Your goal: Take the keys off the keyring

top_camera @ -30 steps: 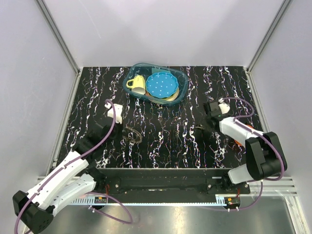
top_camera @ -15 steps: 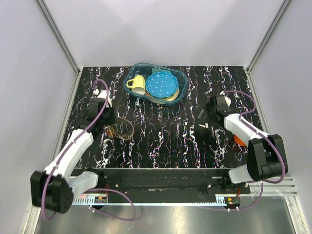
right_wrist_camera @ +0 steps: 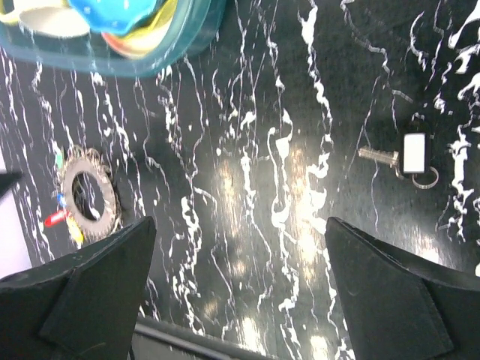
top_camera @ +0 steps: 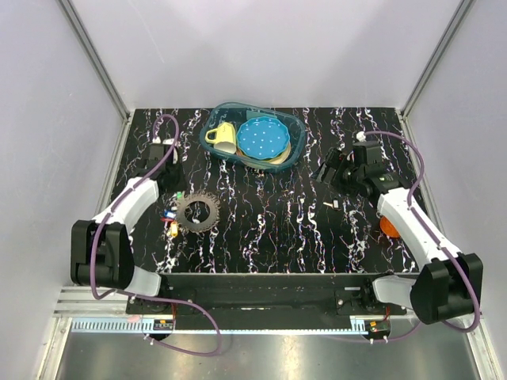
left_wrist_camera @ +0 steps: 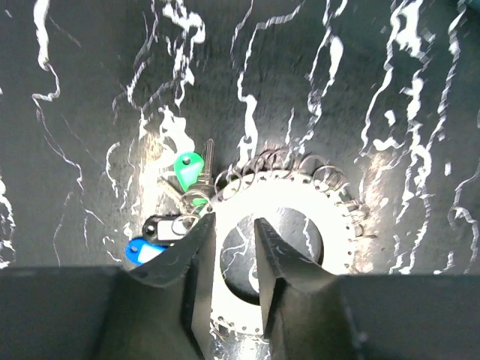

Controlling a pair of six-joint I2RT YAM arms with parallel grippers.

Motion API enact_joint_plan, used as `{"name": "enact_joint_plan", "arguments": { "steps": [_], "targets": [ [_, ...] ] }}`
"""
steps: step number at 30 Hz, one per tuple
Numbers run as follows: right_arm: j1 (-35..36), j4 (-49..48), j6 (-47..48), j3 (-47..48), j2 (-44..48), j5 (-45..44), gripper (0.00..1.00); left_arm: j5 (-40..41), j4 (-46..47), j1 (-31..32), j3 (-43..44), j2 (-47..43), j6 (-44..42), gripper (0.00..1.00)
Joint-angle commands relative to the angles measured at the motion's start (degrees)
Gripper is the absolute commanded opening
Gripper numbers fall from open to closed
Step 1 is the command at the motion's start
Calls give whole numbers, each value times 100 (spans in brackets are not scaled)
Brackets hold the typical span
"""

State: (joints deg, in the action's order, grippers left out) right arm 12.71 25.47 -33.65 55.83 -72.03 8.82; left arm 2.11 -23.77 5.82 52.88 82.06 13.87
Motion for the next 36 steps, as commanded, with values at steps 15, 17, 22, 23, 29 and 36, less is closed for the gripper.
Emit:
{"name": "enact_joint_plan", "arguments": {
  "steps": [15, 17, 22, 23, 29, 36],
  "targets": [
    [47, 1092, 192, 903, 2043, 1060, 100, -4252, 1515, 15, -735, -3793, 940, 99],
    [47, 1012, 122, 737, 2105, 1122, 100, -4438, 1761, 15, -1007, -4187, 1248, 99],
    [39, 741, -98, 367, 2316, 1359, 100, -4632, 1938, 15, -1456, -4646, 1505, 99],
    [47, 696, -89, 289, 2334, 1411, 100, -4614, 1877, 15, -1456, -4681, 1470, 99],
    [47, 634, 16, 419, 2290, 1289, 100, -4413, 1533, 15, -1430, -4796, 1224, 99],
    [47, 485, -54, 314, 2404, 1298, 100, -4377, 1366, 15, -1254, -4717, 1127, 99]
  ]
}}
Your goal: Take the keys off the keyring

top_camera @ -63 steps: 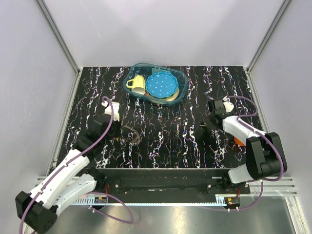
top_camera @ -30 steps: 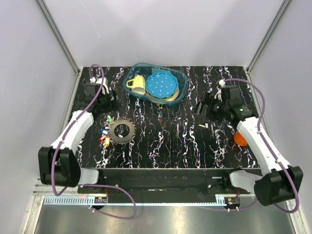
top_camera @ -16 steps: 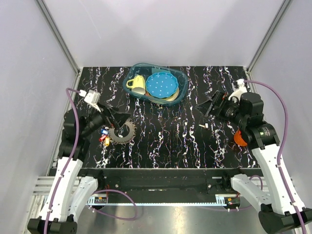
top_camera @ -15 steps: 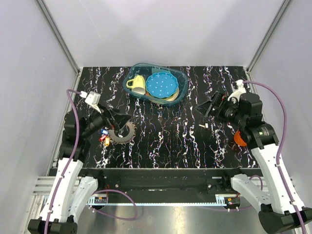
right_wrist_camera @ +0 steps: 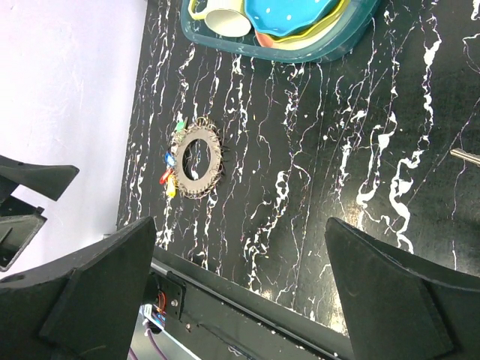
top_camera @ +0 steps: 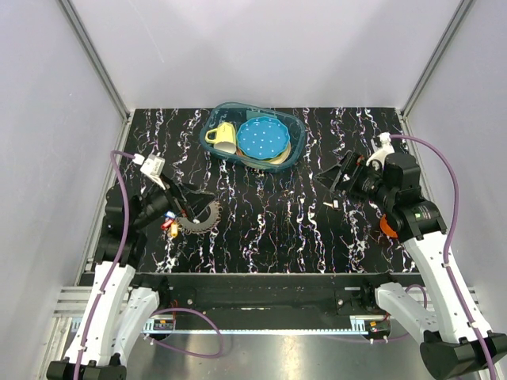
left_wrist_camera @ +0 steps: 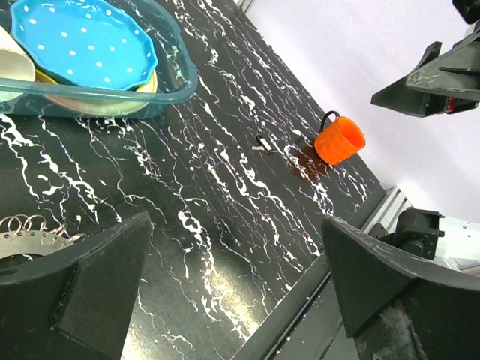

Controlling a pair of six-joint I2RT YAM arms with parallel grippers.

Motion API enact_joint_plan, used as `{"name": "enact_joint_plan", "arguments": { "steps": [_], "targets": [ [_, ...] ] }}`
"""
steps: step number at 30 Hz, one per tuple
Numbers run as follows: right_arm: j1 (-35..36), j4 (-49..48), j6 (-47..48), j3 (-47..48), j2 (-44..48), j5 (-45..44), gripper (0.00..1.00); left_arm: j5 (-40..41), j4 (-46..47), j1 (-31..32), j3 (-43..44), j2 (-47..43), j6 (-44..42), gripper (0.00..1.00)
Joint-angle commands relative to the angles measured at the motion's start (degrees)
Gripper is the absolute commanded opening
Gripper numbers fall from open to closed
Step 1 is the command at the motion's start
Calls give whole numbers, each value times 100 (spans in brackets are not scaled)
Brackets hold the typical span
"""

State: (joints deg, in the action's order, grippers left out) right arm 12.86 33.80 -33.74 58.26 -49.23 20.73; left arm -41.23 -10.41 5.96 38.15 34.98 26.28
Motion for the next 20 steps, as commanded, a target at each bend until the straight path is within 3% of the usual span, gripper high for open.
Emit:
{"name": "enact_joint_plan", "arguments": {
  "steps": [1, 20],
  "targets": [
    [32, -339, 16, 54, 124, 98, 100, -34, 22, 2, 228, -18, -115, 99],
    [32, -436, 113, -25, 151, -16, 100, 133, -215, 2, 360, 52, -308, 99]
  ]
}}
